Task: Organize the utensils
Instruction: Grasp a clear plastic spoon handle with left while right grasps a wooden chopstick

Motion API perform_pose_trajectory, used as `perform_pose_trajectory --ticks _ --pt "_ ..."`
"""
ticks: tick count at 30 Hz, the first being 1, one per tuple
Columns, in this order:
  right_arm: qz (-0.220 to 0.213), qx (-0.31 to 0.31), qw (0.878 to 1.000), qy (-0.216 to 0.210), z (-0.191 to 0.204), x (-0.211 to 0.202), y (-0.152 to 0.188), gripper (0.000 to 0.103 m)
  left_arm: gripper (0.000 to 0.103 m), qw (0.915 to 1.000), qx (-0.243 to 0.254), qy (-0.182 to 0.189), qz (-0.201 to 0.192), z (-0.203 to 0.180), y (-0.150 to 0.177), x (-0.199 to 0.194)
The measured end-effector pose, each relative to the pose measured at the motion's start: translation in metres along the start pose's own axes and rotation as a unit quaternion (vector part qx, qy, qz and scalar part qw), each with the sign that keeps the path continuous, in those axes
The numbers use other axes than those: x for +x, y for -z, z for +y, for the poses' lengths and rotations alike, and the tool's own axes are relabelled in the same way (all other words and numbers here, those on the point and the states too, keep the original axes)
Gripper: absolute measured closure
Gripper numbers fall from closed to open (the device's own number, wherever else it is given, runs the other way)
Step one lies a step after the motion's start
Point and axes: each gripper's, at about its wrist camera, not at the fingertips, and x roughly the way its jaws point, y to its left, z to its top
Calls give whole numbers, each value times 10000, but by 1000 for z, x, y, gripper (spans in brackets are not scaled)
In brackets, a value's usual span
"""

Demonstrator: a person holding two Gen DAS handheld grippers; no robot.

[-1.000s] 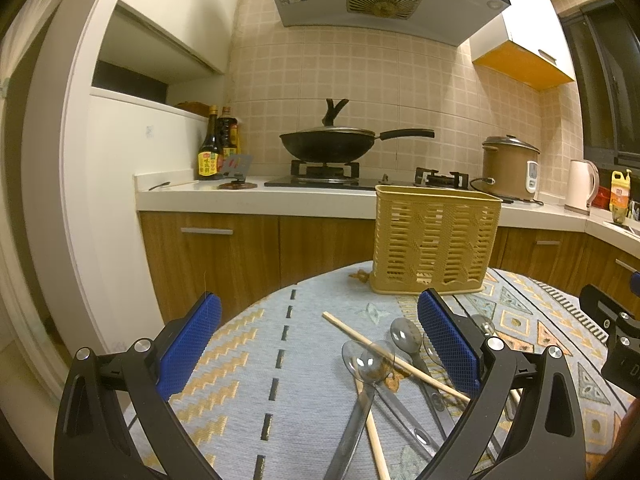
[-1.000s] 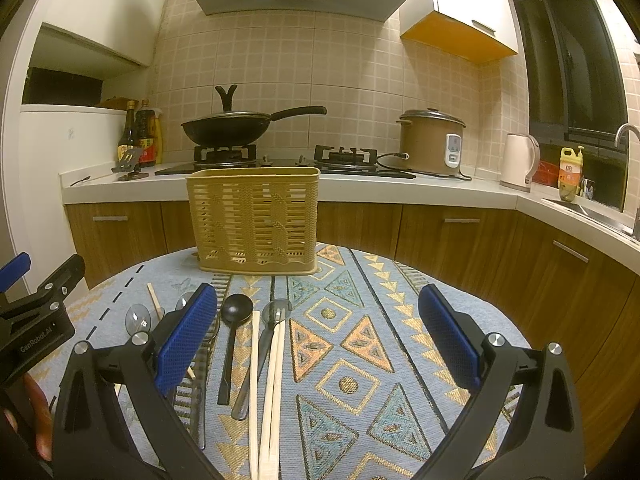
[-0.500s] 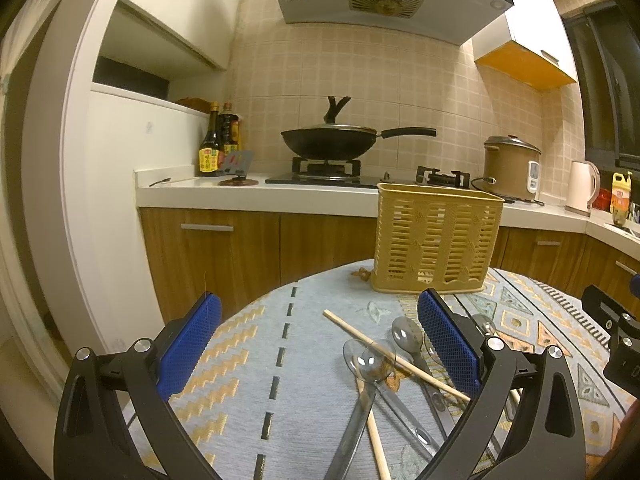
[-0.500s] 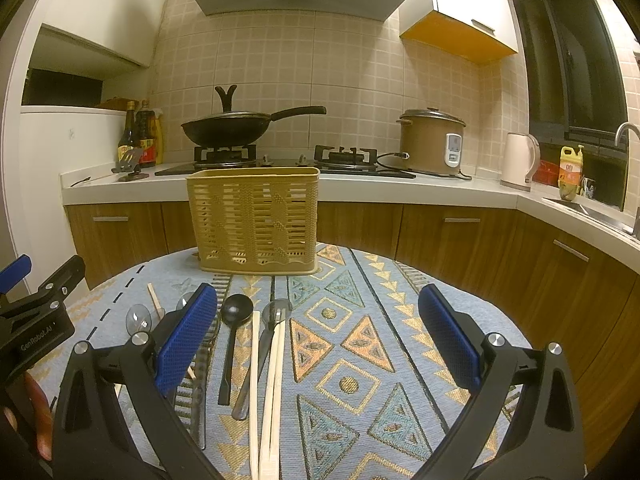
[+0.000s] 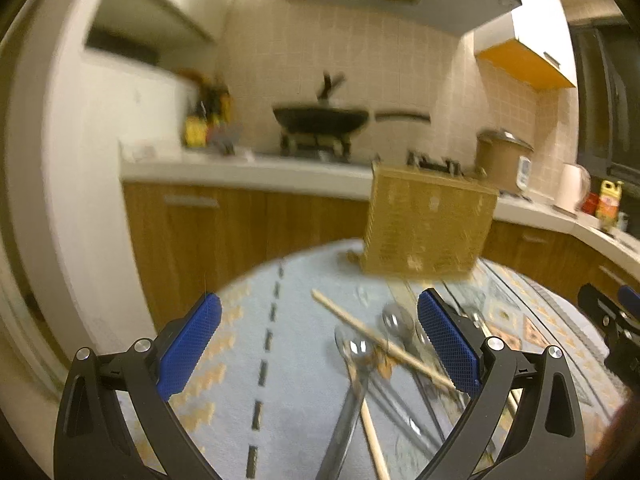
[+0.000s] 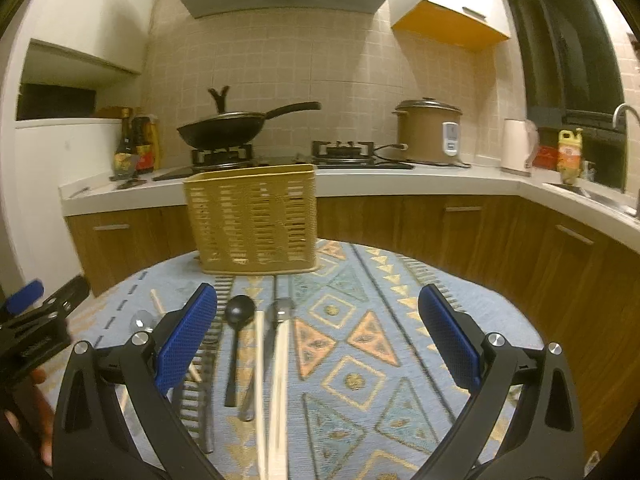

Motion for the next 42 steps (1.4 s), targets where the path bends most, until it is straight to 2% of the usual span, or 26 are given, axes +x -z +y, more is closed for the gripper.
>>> perform_pose_trajectory --ticks 4,6,8,11,13,16,18,20,22,25,27,28,33,40,42 --pt "330 -279 9991 32 2 12 -1 6 10 9960 -308 375 745 33 -10 18" --pt "496 -525 9973 118 5 20 -1 6 18 9915 -401 505 1127 45 -16 26" --pt "801 -606 9949 31 6 28 -3 8 25 9863 -339 606 1497 49 -18 35" --pt "1051 -670 9922 -90 8 36 -6 21 36 9778 -82 899 1892 41 -15 42" --pt "1276 -775 9887 -147 10 43 -7 34 40 9711 65 1115 2110 35 -11 46" --pt "1770 -761 9805 -379 4 59 -8 45 45 9564 479 1369 2535 20 -4 54" --pt "2137 -640 9734 -520 -3 73 -9 50 57 9473 770 1396 2780 10 0 61" --pt "2462 -467 9655 -706 -10 85 -8 54 60 9374 904 1474 3023 5 3 69" --pt "2781 -209 9557 -938 -14 95 -5 55 63 9315 975 1487 3172 2 6 75" --pt "3165 157 9360 -1533 -9 102 0 55 66 9246 1063 1503 3335 -2 9 82" --pt "3310 138 9260 -1811 2 104 -1 55 77 9185 1131 1463 3496 -5 11 89" --pt "3322 101 9248 -1851 6 104 -1 55 78 9155 1160 1446 3571 -7 13 93" --pt "3342 -102 9285 -1617 14 109 -5 55 78 9123 1224 1366 3661 -14 11 97" --pt "3529 -363 9264 -1260 9 127 -6 55 79 9083 1727 870 3711 -39 14 101" --pt "3599 -365 9250 -1159 4 134 -9 55 93 9083 1841 762 3678 -45 15 101"
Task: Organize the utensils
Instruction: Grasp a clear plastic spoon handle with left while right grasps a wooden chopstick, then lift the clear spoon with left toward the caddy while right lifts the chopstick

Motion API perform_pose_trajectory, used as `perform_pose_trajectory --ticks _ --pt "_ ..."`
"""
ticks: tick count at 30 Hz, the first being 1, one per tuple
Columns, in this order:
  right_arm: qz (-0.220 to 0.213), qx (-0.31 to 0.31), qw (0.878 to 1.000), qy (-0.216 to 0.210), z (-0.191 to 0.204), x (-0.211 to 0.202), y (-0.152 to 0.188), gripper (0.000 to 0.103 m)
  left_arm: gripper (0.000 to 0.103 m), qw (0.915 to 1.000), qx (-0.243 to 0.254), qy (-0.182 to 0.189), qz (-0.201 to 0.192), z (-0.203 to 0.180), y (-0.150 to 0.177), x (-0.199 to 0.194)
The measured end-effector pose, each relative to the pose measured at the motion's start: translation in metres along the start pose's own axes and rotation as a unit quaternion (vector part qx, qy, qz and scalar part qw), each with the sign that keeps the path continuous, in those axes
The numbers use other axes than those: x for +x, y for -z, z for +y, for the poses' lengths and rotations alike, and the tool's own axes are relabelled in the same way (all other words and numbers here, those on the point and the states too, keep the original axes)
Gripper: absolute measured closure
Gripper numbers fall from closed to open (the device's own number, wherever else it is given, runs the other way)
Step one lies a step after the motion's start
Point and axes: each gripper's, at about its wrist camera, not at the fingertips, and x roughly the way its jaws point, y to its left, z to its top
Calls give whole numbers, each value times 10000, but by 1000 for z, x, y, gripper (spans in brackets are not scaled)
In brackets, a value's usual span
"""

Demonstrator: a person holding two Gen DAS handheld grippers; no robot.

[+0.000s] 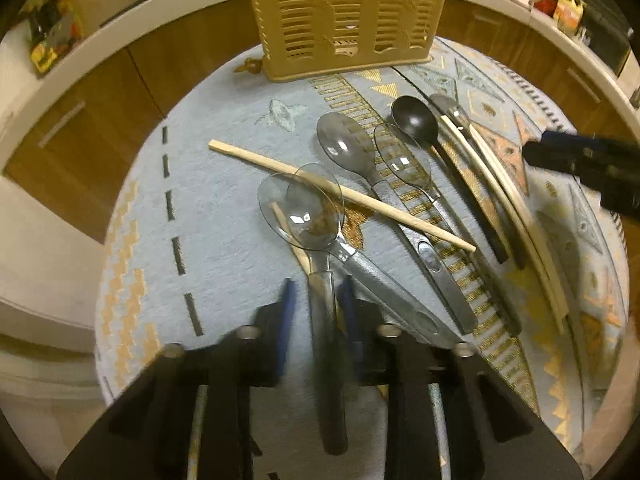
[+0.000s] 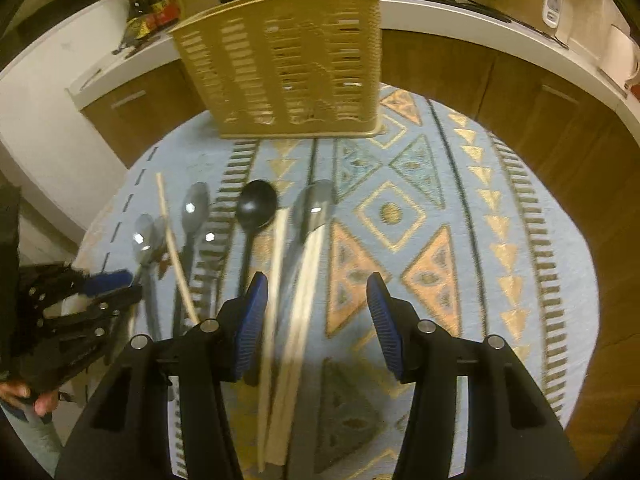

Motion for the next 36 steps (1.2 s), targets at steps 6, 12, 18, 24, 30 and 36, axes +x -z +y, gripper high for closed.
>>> perform_pose_trajectory --ticks 6,12,18,24,30,36 --pt "429 194 9985 -278 -13 22 -23 68 93 9973 -594 421 -88 19 0 -1" --pt "684 169 9955 -634 2 35 -31 76 93 9937 -922 630 -88 35 2 -3" --pt "884 -121 9949 -469 27 50 -39 86 93 9870 -1218 1046 1 47 -1 0" --pt "1037 -343 9937 -230 40 62 -37 93 93 9896 -959 1063 -128 44 -13 -20" --pt "970 -535 9937 -179 48 61 -31 98 93 9901 -1281 566 10 60 -7 -11" --pt "947 -471 9939 -325 57 60 -18 98 93 9883 -1138 1012 31 66 -12 -16"
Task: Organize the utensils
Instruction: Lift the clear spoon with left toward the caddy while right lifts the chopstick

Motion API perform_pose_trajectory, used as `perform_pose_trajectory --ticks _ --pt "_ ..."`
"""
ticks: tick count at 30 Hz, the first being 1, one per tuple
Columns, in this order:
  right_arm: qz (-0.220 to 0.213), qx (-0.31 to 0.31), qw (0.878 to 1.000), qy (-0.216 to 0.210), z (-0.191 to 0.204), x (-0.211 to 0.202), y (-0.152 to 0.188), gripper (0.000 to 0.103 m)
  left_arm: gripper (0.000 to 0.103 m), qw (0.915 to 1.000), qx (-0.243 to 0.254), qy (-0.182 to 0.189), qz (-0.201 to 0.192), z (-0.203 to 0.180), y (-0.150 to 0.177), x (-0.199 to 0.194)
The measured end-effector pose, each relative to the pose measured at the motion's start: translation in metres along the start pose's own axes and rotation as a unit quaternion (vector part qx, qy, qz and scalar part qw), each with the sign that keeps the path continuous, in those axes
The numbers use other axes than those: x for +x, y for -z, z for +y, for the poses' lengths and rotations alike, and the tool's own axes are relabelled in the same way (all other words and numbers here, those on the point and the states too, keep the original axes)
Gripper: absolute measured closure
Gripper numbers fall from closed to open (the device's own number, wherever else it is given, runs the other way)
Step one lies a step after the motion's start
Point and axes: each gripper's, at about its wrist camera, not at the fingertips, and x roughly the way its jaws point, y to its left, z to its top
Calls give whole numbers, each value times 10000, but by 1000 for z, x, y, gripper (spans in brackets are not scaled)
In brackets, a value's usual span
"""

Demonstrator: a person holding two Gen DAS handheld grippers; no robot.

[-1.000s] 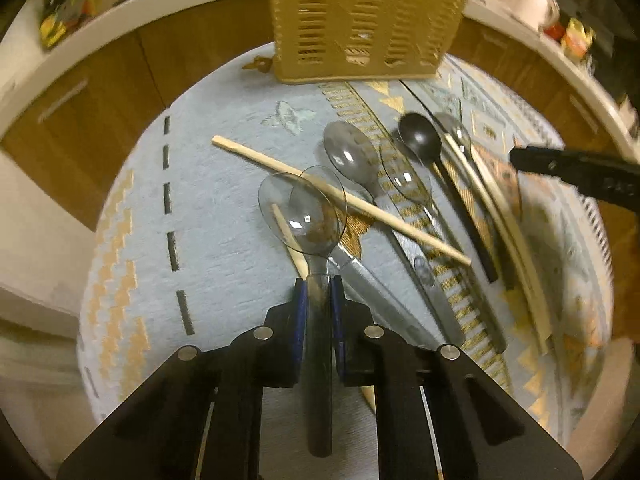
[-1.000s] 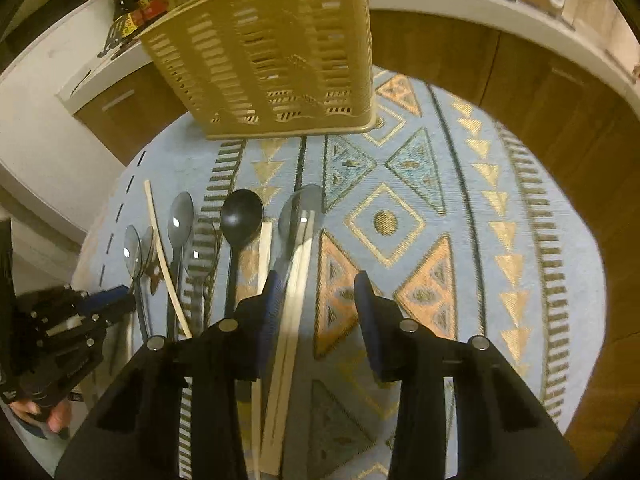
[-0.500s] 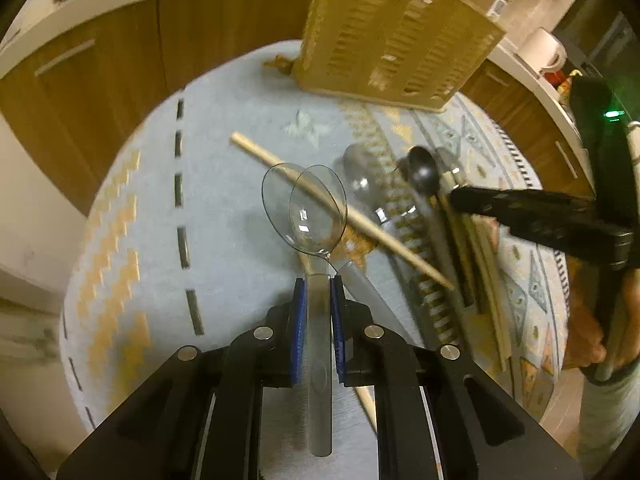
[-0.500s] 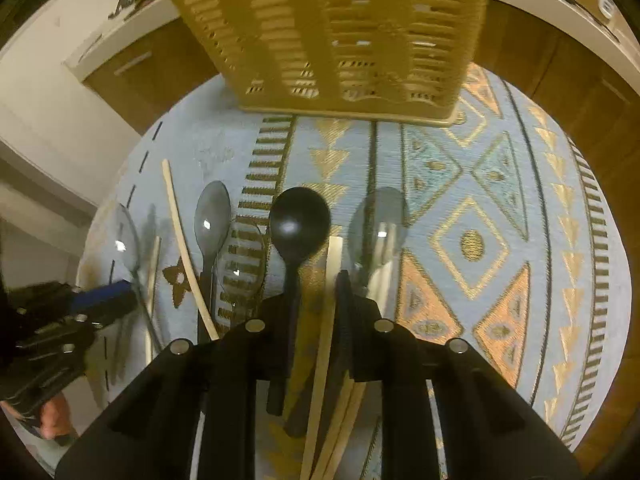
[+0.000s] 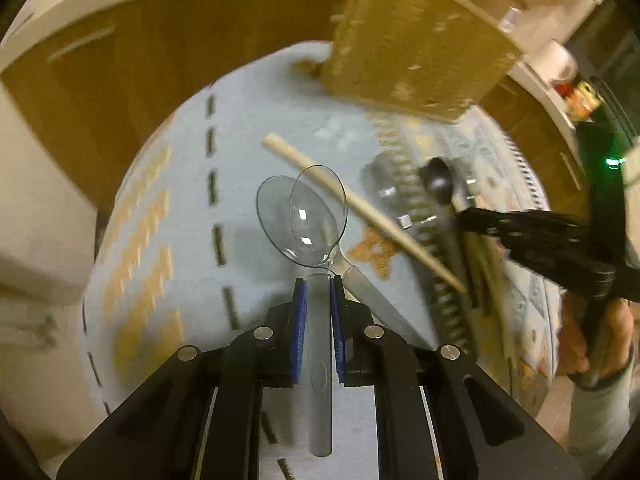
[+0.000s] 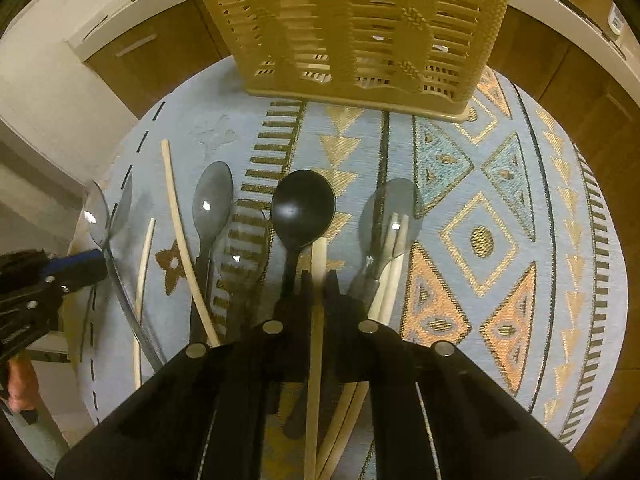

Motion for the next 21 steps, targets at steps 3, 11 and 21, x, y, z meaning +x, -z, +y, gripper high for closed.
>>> perform_pose_trajectory --ticks 3,11,21 --pt "-23 55 10000 -53 4 1 3 98 93 9982 551 -234 66 -20 -6 -2" --pt "-32 59 10000 -47 -12 -8 1 98 93 9940 468 -960 252 -11 -9 16" --pt "-21 112 9999 -128 -14 -4 -2 98 91 9953 240 -864 358 15 -9 21"
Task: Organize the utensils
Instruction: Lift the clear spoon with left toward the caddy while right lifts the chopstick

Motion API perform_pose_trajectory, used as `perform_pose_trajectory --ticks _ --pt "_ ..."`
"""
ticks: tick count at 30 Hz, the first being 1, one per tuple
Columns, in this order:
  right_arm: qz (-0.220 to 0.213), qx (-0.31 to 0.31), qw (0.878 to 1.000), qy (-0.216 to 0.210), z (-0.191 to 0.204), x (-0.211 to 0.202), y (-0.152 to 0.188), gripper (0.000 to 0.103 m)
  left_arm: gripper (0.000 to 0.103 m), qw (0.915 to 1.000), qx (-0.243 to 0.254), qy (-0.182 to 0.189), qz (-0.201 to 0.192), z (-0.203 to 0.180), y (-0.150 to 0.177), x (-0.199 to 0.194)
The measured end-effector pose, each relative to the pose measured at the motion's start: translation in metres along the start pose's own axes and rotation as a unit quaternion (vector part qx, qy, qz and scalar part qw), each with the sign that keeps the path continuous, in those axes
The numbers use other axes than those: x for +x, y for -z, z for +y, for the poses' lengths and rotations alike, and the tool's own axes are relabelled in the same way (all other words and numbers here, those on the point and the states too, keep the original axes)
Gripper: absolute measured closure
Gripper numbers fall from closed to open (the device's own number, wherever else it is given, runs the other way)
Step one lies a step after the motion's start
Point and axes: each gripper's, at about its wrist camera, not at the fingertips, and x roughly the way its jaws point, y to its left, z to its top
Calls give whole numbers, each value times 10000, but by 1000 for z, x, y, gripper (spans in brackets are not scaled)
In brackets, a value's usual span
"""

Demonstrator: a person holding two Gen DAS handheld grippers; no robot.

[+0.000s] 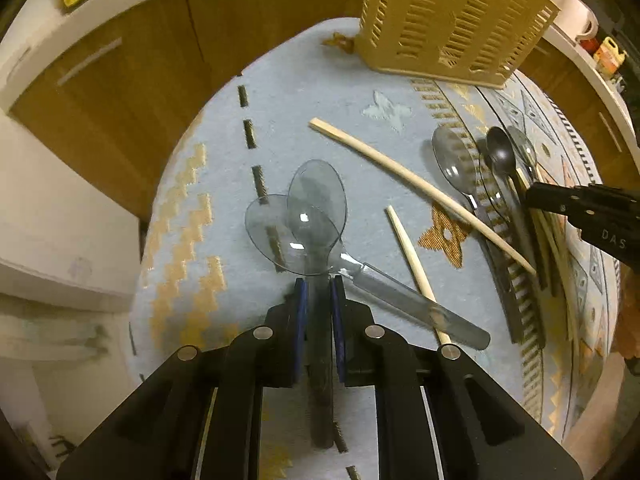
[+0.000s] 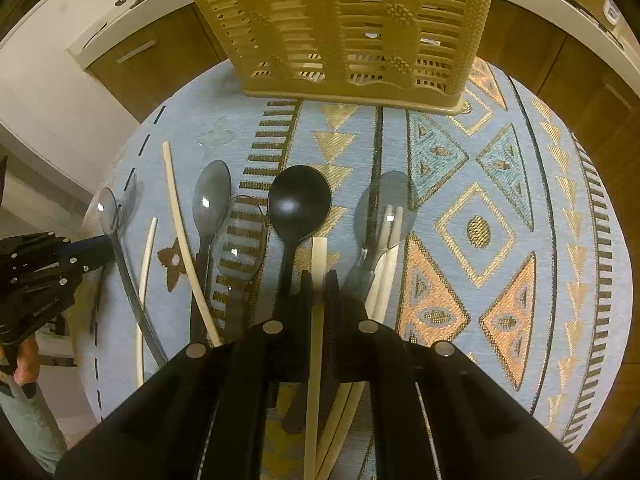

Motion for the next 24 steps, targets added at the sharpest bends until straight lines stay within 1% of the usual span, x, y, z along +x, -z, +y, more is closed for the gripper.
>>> perform_pose_trajectory --ticks 1,3,5,8,10,11,14,17,19,20,22,23,24 --pt "1 9 10000 -6 0 1 -1 98 88 10000 15 -45 -35 0 -2 -1" --pt "4 23 10000 -30 0 1 -1 98 78 9999 34 -118 -32 0 -5 0" --pt "4 25 10000 -46 -1 1 -2 98 73 9998 118 -170 -41 -4 -6 2" --pt "1 32 10000 -70 -2 1 -3 98 71 9990 307 -330 -72 -12 -10 5" --pt "-9 25 10000 -79 -3 1 -2 98 84 9982 407 -417 -134 -22 -12 6" --pt "-21 25 10000 -91 -4 1 -2 98 93 9978 454 -454 -146 -26 -10 7" --pt "-89 32 9998 -187 -5 -2 2 98 94 9936 747 -838 -158 -43 -9 9" --pt "-224 -17 9995 -211 -6 -11 7 98 94 9904 1016 -915 -221 -60 -10 4" --pt "-322 -53 9993 -183 -6 -17 11 98 94 9821 1321 -1286 -387 -76 -9 -4" --pt "-371 -59 9991 -173 -7 -20 12 98 94 9763 1514 -1466 -495 -85 -7 -11" --pt "-483 -43 9986 -189 -10 -28 15 98 94 9688 1791 -1594 -632 -102 -6 -24" --pt "-525 -34 9984 -201 -12 -31 16 98 94 9628 1959 -1703 -748 -114 -7 -33" --pt "-597 -6 9980 -218 -14 -35 17 98 94 9591 2053 -1767 -818 -121 -7 -39"
